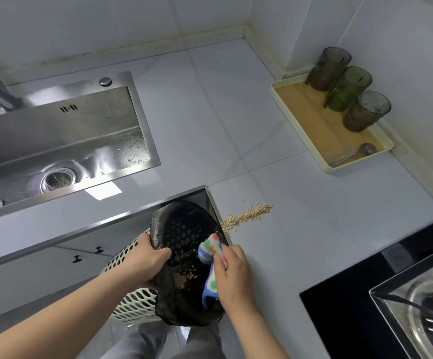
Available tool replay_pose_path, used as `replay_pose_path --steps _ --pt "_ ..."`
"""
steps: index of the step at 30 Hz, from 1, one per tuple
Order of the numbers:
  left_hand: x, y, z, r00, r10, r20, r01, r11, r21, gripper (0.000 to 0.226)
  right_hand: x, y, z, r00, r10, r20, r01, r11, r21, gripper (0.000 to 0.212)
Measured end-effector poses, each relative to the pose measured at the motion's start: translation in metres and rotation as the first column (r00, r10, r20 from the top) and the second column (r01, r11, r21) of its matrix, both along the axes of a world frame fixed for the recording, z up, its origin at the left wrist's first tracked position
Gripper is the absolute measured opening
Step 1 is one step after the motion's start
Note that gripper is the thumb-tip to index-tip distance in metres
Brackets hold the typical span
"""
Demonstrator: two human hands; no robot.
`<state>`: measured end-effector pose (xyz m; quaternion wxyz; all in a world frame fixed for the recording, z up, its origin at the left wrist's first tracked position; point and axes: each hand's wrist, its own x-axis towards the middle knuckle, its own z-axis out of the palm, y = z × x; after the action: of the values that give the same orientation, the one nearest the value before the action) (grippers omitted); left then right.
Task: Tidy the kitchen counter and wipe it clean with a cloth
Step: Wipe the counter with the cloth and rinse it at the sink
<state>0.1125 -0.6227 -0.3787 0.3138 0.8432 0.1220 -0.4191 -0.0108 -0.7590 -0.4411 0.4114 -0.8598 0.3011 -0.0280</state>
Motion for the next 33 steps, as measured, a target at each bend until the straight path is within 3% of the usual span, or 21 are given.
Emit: replay_pose_path --steps 8,16,19,24,28,33 --pt "0.003 0.002 -0.002 1.000 -0.025 -0.002 0.025 1.000 0.004 0.042 0.008 -0.084 0.032 0.956 -0.199 0.215 0.221 0.972 -0.083 0.016" --pt "0.004 0.007 -0.003 1.000 -0.017 0.001 0.017 1.000 0.011 0.043 0.041 -0.176 0.026 0.928 -0.335 0.165 0.372 0.866 -0.335 0.029" --pt "0.005 0.008 -0.005 1.000 0.004 -0.010 -0.005 1.000 -0.002 0.046 0.061 -0.186 0.009 0.955 -0.289 0.068 0.294 0.886 -0.360 0.031" --pt "0.006 0.009 -0.008 1.000 -0.002 -0.009 0.002 1.000 0.003 0.047 0.078 -0.167 -0.016 0.965 -0.258 0.051 0.263 0.943 -0.205 0.033" --pt "0.006 0.010 -0.008 1.000 -0.014 -0.001 0.014 1.000 0.006 0.044 0.078 -0.138 -0.018 0.997 -0.047 0.058 0.054 0.990 -0.134 0.029" --pt "0.006 0.011 -0.013 0.999 -0.041 0.012 0.041 0.999 0.023 0.037 0.067 -0.092 -0.014 0.975 0.220 0.044 -0.212 0.968 -0.137 0.034"
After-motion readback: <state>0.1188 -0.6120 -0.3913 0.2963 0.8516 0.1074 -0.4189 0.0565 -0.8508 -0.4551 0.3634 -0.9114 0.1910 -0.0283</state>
